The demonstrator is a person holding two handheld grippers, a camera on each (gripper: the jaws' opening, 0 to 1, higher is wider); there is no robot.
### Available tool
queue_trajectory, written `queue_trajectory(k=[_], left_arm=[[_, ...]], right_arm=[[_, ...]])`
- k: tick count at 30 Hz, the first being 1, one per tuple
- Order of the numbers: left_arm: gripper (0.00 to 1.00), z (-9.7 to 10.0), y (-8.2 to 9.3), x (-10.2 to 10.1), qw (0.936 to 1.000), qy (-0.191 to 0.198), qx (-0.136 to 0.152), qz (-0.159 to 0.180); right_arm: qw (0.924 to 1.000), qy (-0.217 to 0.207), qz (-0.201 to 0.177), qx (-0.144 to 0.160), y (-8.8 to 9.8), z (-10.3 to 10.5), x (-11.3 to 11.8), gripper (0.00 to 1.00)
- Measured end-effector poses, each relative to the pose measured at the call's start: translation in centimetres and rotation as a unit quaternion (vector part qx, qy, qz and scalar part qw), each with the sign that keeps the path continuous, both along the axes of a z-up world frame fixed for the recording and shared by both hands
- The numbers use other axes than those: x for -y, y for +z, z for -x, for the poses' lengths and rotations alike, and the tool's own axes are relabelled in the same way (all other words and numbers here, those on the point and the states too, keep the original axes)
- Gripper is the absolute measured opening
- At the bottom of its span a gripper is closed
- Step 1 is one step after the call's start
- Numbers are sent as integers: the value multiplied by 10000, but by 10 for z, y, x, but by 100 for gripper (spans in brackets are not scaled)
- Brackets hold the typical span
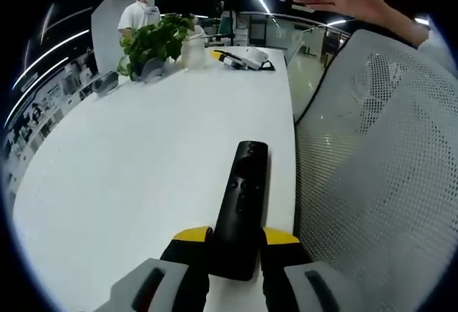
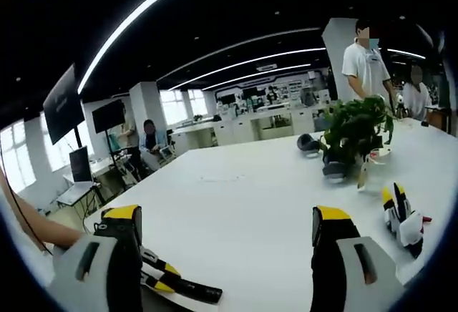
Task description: Press the specified remote control buttons in sequence, fully releasing each button before pressing the next.
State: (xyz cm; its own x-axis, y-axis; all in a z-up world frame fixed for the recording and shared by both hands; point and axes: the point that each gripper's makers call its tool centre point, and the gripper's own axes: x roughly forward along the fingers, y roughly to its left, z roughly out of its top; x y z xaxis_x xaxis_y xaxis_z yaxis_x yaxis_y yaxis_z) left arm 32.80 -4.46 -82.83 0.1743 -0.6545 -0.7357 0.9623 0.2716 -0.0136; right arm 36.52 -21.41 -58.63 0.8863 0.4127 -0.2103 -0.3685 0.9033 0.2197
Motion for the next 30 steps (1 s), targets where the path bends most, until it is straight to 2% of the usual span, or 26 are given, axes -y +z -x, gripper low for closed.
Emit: queue_trajectory(k=[2, 4, 8, 12, 14, 16, 18, 23, 30], left_arm=[[26, -1, 0, 0, 10000, -8, -2, -3], [27, -1, 0, 1, 10000, -25, 3, -7], [27, -2, -1, 3, 10000, -20, 12, -8], [27, -1, -1, 4, 10000, -56, 14, -18], [27, -1, 0, 5, 10000, -74, 11, -21], [27, -1, -1, 5, 10000, -81, 14, -30], [27, -1, -1, 5, 9999, -93, 11, -35], [27, -2, -1, 6, 10000, -77, 16, -12], [26, -3, -2, 7, 10000, -68, 16, -66]], right_arm=[[9999, -102, 11, 47, -2, 0, 6, 100], [9998, -162, -123, 6, -6, 1, 11, 100], [9990, -307, -293, 117, -11, 5, 17, 100], [9985, -376, -385, 95, -18, 4, 17, 100], [9984, -424, -371, -24, -28, 3, 15, 100], [9986, -472, -203, -109, -31, 2, 16, 100], [9984, -549, -103, 7, -28, 2, 18, 100], [9987, -500, 16, -36, -31, 2, 14, 100], [9982, -415, 393, -155, -42, 2, 12, 100]])
